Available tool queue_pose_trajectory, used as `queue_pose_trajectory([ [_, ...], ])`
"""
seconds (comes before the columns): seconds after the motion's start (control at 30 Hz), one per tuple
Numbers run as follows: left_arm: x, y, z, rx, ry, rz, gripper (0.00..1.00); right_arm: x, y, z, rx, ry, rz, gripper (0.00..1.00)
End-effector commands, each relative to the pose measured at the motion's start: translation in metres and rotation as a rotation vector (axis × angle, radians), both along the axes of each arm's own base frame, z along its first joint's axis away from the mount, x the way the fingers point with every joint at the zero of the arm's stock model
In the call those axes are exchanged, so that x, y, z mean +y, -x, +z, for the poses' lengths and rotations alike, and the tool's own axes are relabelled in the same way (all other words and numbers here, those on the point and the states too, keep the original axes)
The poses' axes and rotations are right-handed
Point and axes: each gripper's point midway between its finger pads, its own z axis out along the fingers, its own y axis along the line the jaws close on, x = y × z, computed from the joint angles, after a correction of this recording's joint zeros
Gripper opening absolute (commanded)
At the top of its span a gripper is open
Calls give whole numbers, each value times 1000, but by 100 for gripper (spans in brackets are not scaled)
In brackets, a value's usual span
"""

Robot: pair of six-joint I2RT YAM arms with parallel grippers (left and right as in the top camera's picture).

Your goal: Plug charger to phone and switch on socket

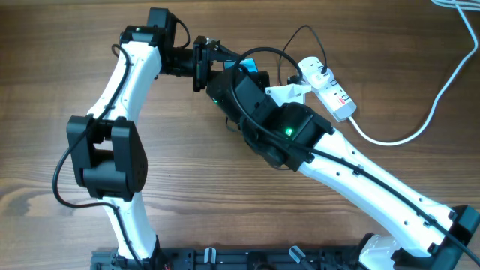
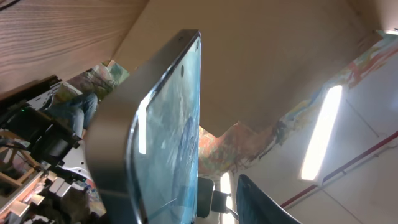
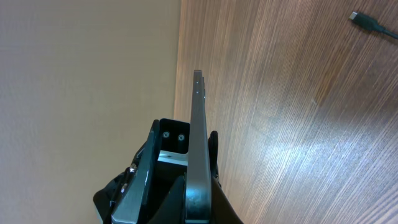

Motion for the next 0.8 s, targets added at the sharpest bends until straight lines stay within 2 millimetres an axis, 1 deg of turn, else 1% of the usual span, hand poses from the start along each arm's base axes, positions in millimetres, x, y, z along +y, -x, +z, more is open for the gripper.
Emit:
queue_pose_trajectory([
  [0.0,2,3,25,-51,40,-2,41,7,-5,3,-11,-22,-3,9],
  [0.13,2,3,25,-50,40,-2,33,8,-6,5,-17,-31,-2,10],
  [0.17,2,3,25,-50,40,-2,29,8,-6,5,-17,-30,-2,13],
  [0.23,2,3,25,-50,40,-2,18,9,-6,6,-20,-30,1,18],
  [0.33,2,3,25,-50,40,-2,13,11,-5,5,-15,-21,22,20],
  [0.4,2,3,25,-50,39,-2,8,12,-5,4,-13,-10,40,27],
  [0.43,2,3,25,-50,39,-2,4,13,-5,5,-20,7,56,34],
  [0.53,2,3,25,-50,40,-2,4,15,-9,12,-67,90,125,53],
  [0.6,2,3,25,-51,37,-1,4,12,-10,17,-93,132,151,66],
  [0.67,2,3,23,-53,25,1,4,6,-10,26,-119,173,168,71],
  [0.73,3,0,15,-66,-21,11,4,-6,-10,41,-155,222,197,74],
  [0.77,4,-3,9,-86,-53,21,4,-13,-9,50,-178,260,224,77],
])
